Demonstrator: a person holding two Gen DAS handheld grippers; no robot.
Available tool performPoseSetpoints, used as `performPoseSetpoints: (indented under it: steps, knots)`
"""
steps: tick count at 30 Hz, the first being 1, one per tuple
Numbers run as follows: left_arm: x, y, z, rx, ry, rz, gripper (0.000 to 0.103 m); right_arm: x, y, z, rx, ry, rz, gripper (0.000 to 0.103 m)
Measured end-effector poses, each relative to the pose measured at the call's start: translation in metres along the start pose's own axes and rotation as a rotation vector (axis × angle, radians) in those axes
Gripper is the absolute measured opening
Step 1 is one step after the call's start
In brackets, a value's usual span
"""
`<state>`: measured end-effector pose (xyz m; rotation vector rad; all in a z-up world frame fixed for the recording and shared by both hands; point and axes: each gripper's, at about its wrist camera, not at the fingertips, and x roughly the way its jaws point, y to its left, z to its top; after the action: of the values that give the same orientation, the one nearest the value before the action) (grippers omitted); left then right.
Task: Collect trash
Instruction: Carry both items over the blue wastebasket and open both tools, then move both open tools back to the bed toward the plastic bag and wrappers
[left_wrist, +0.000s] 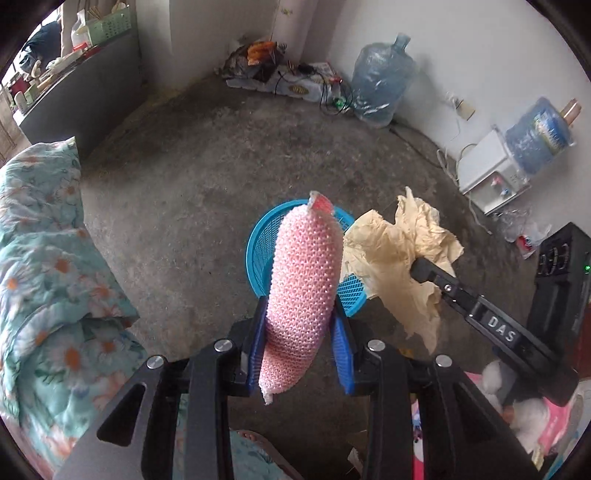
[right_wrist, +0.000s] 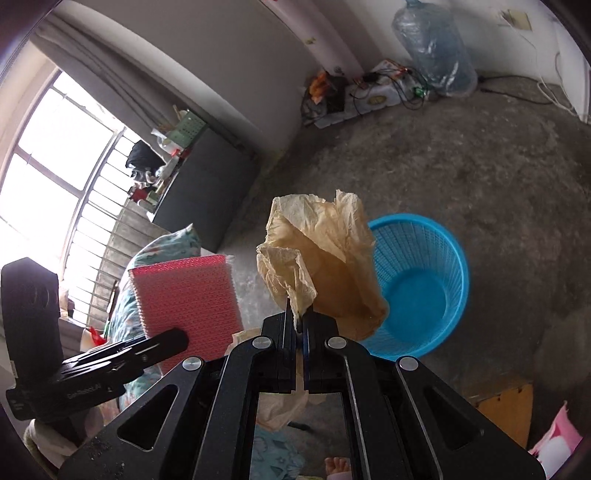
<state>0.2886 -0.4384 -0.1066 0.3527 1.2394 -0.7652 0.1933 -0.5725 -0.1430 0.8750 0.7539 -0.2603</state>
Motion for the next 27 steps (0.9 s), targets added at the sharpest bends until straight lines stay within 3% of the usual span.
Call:
performPoseSetpoints:
  steps: [5,8,10,11,13,16,19,23,27]
  knots:
    - [0.065,-0.01,0.021,-0.01,0.019,0.092,0.035,0.031,-0.029,0.019,0.038,0.039,-0.02,0.01]
    - [0.083,-0.007,0.026,-0.076,0.015,0.076,0.041,0.05,-0.041,0.025,0.061,0.072,-0.022,0.026]
    - [0.081,-0.006,0.027,-0.111,-0.021,0.069,0.052,0.057,-0.047,0.026,0.073,0.076,-0.042,0.047]
    - [0.078,-0.005,0.028,-0.115,-0.037,0.063,0.059,0.06,-0.049,0.027,0.075,0.076,-0.048,0.051]
    - [0.073,-0.006,0.03,-0.098,-0.063,0.073,0.063,0.063,-0.052,0.027,0.078,0.07,-0.06,0.053]
    - [0.057,-0.006,0.031,-0.06,-0.099,0.071,0.063,0.062,-0.058,0.029,0.108,0.06,-0.046,0.053]
    - [0.027,-0.001,0.027,-0.043,-0.152,0.022,0.063,0.054,-0.054,0.031,0.093,0.03,-0.036,0.055]
    - [-0.031,0.004,0.011,-0.007,-0.239,-0.023,0.063,0.036,-0.027,0.032,0.0,-0.012,-0.038,0.058]
    - [-0.103,0.012,-0.028,0.017,-0.329,-0.126,0.063,0.004,0.019,0.027,-0.127,-0.078,-0.006,0.065]
